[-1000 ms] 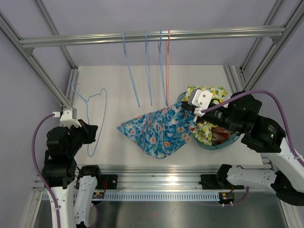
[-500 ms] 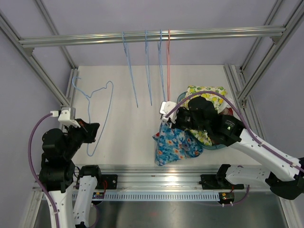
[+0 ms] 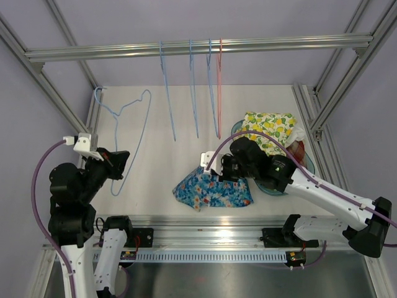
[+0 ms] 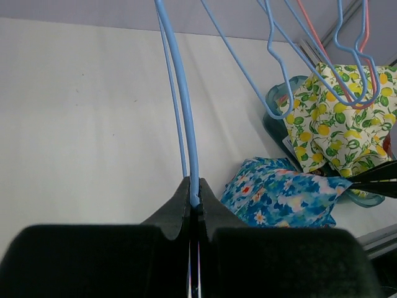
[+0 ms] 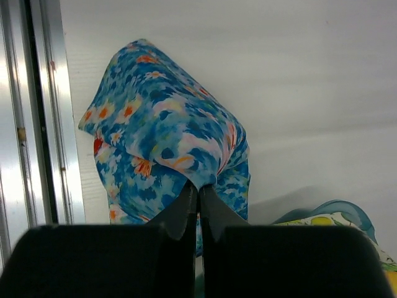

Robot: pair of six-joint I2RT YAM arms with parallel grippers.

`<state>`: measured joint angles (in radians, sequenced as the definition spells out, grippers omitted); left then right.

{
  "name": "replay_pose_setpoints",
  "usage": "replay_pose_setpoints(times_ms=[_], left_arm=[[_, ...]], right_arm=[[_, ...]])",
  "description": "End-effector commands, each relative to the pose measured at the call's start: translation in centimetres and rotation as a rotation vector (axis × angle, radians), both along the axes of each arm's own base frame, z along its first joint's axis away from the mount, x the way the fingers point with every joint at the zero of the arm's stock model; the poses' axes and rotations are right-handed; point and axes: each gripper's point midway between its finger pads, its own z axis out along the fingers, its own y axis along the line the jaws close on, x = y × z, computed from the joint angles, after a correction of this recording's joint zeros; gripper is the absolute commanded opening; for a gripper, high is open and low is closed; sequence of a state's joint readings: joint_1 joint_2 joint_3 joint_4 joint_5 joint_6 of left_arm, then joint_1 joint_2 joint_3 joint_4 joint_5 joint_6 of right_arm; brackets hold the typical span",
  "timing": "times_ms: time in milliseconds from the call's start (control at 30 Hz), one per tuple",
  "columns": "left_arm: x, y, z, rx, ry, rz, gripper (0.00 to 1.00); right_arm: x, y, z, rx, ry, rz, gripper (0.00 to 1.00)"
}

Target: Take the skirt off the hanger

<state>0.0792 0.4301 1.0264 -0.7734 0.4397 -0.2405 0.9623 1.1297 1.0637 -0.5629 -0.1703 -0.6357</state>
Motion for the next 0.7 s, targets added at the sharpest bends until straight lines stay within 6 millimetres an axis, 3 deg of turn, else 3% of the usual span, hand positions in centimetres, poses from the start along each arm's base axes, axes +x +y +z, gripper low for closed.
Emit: replay_pose_setpoints(times_ms=[0,33,67,100,133,167,300,667], left_arm=[[1.4,-0.7,3.6,-0.006,-0.137,-0.051,0.00],[1.7,-0.7,4.2,-0.006,-0.153,-0.052,0.00],[1.9,-0.7,4.3,-0.004,-0.157,-0.052,0.00],[1.8,-0.7,4.6,0.003,-0.168,-0.053,0.00],[1.9,-0.7,5.2,0.008,-0.184,-0.056,0.00],[2.0,-0.7,5.4,0.012,-0.186,-0.057,0.00],[2.7,-0.4,6.1,0.036,-0.198,-0.051,0.00],[6.4,0.0,9.3,0.060,-0.257,-0.025,0.00]], right_arm=[[-0.1,-0.4,-0.7,-0.021,0.016,0.043,0.08],[-0.4,-0.6,-1.0,-0.033,0.030,0.055,0.16],[-0.8,-0.7,-1.1,-0.044,0.040,0.084,0.48],[-1.1,-1.3,-1.8,-0.072,0.066,0.086,0.70],[-1.2,-1.5,-1.9,-0.079,0.074,0.087,0.85],[-1.5,-1.6,-2.1,-0.085,0.087,0.095,0.93],[-1.8,-2.1,-2.1,-0.075,0.101,0.100,0.98],[-2.3,-2.2,-1.2,-0.033,0.145,0.111,0.99]])
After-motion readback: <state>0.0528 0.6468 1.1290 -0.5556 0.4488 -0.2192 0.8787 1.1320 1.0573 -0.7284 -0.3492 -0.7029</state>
